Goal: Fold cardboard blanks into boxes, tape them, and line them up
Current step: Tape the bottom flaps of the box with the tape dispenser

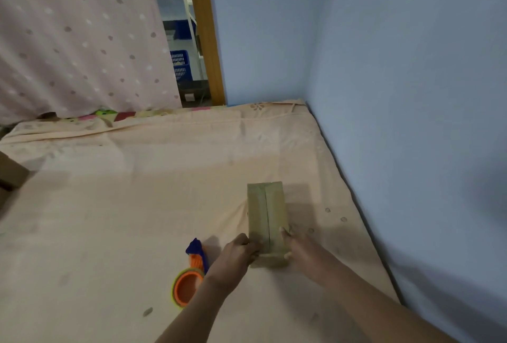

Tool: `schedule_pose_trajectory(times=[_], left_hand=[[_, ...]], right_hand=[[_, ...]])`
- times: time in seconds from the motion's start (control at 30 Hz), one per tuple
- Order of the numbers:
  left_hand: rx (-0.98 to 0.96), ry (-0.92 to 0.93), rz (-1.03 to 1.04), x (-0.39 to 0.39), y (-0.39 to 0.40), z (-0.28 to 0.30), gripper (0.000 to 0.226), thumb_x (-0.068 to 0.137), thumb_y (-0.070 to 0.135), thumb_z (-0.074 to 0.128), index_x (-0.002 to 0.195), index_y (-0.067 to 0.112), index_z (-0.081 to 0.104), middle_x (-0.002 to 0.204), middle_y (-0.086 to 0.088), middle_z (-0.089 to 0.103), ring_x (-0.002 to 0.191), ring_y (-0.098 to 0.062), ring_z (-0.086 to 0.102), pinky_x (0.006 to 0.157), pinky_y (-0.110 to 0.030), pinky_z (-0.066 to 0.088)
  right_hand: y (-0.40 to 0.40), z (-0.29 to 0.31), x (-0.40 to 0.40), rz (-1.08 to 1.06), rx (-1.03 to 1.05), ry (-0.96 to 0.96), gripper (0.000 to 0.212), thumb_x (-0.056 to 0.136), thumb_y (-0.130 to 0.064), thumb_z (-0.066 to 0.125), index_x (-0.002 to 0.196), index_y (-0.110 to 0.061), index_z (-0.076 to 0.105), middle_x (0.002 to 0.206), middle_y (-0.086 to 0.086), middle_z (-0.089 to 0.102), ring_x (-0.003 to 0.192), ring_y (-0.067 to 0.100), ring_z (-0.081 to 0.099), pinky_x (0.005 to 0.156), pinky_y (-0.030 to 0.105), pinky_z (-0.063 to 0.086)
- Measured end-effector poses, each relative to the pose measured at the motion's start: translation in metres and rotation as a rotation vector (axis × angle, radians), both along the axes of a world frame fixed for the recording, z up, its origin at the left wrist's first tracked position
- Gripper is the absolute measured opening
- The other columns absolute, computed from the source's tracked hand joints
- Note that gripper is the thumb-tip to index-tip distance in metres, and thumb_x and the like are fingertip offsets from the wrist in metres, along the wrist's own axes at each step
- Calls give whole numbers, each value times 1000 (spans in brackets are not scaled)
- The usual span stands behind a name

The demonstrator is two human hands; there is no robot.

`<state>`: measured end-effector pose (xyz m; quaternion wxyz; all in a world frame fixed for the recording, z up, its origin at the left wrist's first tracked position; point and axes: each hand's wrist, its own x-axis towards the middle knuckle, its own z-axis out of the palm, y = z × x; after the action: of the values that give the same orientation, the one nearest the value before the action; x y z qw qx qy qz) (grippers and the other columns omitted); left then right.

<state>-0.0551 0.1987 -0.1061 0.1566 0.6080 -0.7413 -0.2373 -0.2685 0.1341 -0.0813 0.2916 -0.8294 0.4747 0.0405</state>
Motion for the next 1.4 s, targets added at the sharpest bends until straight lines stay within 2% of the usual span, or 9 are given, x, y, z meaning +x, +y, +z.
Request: schedule_pose_trajectory(times=[0.37,0.5,0.63,0.77,0.87,0.93,1.03,1.2,1.4], left_hand=[[4,-50,-24,1,3,4,41,103,18,50,143,25,48,118,-1,49,99,-15,56,88,-20,48],[83,-75,38,-8,1,21,44,99,11,49,142,23,50,125,-4,55,107,-19,57,94,-27,48],[223,-35,124,-14,2,40,48,96,3,40,138,26,43,122,-5,61,103,-18,61,85,-27,52],[309,224,490,-18,-20,65,46,96,2,38,135,23,27,84,4,56,71,-10,53,53,-18,46],[487,479,700,-19,-39,71,54,101,18,37,152,23,22,122,-8,58,105,-25,59,89,-33,54],[548,550,704,-20,-43,68,45,101,21,35,147,18,34,116,-2,56,111,-27,55,100,-45,49],[604,653,713,-25,-39,71,25,104,25,33,125,17,44,102,0,54,100,-23,57,91,-41,52],[699,709,705,-16,-35,69,27,99,30,42,119,15,53,111,-6,58,101,-29,59,94,-49,53],[656,882,711,-7,-33,79,34,94,36,42,121,16,49,125,-3,56,96,-36,62,74,-44,52]], right_hand=[[0,2,1,49,34,86,68,102,-2,44,160,-15,10,152,20,40,128,22,55,109,35,43],[-2,20,7,-98,103,-18,65,95,-22,65,153,-12,38,148,12,46,136,25,45,115,32,35],[1,30,21,-534,202,-262,49,95,-37,62,136,-16,45,121,3,62,108,21,61,92,31,50],[-8,35,27,-751,323,-326,56,101,-39,50,148,-16,31,144,9,50,129,29,51,102,34,42],[-9,38,33,-772,378,-372,52,103,-36,47,150,-15,37,153,8,44,136,27,45,112,36,37],[-6,37,39,-778,401,-348,53,105,-34,43,153,-13,36,156,9,39,140,28,40,112,35,35],[-4,32,42,-781,374,-354,37,104,-30,40,135,-15,56,128,6,58,112,25,53,96,32,46],[-7,32,32,-898,683,-539,51,104,-51,30,139,-19,51,132,12,60,117,33,61,100,49,51],[-10,59,24,-923,812,-691,51,106,-55,21,121,-20,55,112,14,69,94,31,68,73,39,57]])
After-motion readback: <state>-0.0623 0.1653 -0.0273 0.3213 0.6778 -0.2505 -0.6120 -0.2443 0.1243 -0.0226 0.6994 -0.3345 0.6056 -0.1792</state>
